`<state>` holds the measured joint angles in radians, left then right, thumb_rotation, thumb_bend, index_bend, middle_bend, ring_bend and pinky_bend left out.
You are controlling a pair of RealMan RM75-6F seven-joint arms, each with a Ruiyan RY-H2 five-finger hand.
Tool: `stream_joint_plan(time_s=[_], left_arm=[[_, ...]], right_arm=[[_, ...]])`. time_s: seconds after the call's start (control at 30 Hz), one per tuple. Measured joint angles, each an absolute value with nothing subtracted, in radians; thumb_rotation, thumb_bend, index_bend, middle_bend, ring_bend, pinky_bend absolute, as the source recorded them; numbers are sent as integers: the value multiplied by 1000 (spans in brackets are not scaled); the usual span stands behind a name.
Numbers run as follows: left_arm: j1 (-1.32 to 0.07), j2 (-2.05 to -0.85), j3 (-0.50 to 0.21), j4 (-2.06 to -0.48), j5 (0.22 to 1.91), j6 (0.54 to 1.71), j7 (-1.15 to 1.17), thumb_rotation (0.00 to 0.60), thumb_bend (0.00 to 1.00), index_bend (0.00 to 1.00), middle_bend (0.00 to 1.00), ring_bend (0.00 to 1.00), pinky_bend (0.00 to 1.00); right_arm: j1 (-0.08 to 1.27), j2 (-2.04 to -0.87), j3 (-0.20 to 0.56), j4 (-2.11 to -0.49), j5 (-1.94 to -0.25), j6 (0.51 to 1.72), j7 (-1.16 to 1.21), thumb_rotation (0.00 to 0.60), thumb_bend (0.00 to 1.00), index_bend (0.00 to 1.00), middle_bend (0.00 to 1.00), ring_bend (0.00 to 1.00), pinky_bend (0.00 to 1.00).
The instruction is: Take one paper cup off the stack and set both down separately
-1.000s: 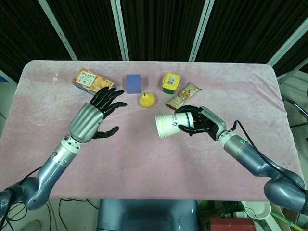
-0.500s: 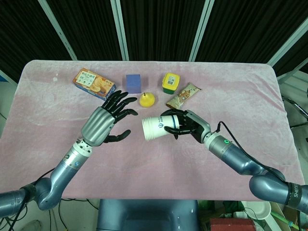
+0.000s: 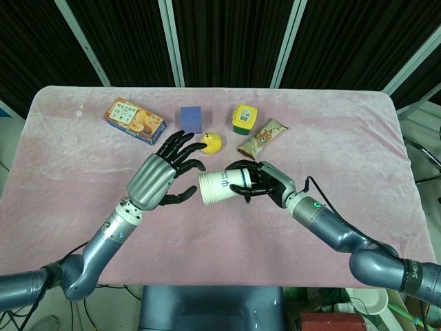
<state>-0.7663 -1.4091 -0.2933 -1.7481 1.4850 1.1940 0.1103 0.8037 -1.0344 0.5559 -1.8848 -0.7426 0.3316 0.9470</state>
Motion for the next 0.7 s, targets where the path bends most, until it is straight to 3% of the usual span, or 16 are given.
stream_joint_plan(time_s=[0.3,0.7], left_arm=[[-784,-1452,-295,-1709,1473,1200,107,600,416,465,205,0,6],[-793,-1488,-291,-1672,1484,1228,112,600,429,488,222,0,6]], right_arm=[[792,-1032,570,-1892,-731,318,927,600,413,630,543,650,669],[784,-1039,577,-1880,-723,295,901,600,414,635,544,650,670]])
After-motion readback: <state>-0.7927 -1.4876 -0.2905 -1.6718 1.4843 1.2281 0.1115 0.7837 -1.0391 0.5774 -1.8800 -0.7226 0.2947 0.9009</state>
